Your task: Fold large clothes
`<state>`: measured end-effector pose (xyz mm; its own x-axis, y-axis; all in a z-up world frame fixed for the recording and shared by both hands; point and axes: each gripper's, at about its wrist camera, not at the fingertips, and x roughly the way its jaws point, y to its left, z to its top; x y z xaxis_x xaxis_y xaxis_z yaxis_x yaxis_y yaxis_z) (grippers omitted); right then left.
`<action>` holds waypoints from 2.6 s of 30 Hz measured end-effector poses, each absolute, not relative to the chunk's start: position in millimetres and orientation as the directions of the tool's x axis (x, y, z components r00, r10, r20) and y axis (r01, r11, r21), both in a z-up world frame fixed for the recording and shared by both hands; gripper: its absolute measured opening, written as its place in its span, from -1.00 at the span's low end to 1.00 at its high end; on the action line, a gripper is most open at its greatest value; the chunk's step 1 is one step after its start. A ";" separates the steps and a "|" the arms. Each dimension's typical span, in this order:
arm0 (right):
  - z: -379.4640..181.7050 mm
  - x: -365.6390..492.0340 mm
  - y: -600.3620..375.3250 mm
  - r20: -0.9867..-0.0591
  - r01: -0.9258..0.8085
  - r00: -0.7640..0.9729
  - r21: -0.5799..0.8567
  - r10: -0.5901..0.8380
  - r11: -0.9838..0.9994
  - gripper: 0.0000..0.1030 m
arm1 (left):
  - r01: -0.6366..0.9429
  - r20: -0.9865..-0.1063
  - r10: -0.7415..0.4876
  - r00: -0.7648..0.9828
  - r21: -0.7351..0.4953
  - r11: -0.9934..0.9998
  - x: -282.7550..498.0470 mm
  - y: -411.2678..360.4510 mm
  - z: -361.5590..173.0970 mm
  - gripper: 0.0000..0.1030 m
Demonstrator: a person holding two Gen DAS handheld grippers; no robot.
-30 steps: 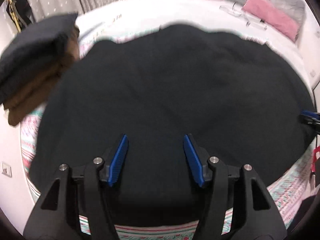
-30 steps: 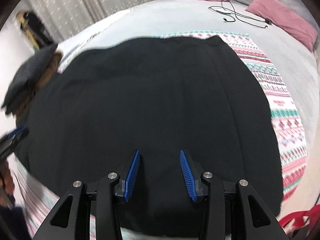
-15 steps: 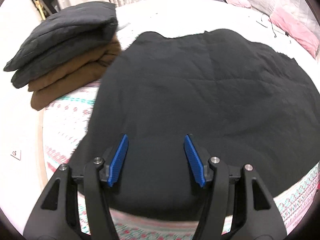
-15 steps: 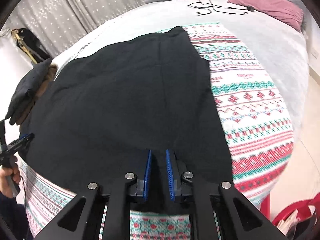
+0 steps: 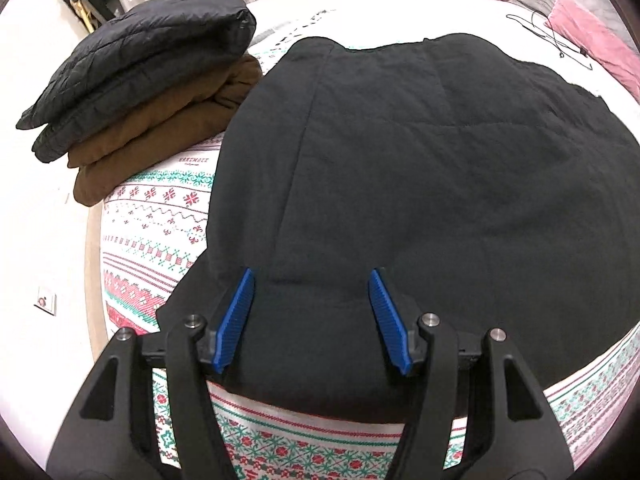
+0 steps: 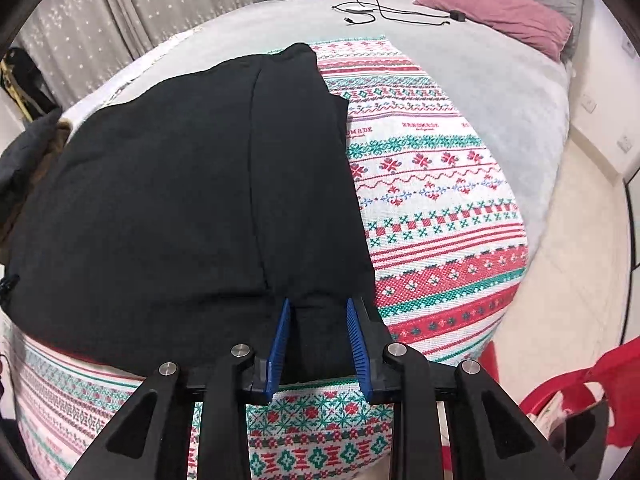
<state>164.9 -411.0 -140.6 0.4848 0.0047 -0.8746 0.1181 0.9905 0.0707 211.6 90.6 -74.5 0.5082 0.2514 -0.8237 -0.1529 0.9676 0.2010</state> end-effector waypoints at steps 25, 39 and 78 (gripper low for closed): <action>-138.8 175.8 -281.7 -0.870 -0.142 0.466 0.109 0.164 0.984 -0.35 | 0.207 -0.765 0.182 0.618 0.381 0.901 226.6 -108.0 -82.5 0.26; -144.6 197.8 -282.2 -0.879 -0.147 0.438 0.135 0.187 0.980 -0.13 | 0.118 -0.834 0.238 0.497 0.337 0.934 357.6 -117.4 -81.2 0.33; -153.4 223.9 -286.7 -0.887 -0.163 0.405 0.171 0.224 0.972 0.33 | 0.196 -0.829 0.138 0.541 0.284 0.938 224.6 -100.0 -74.1 0.51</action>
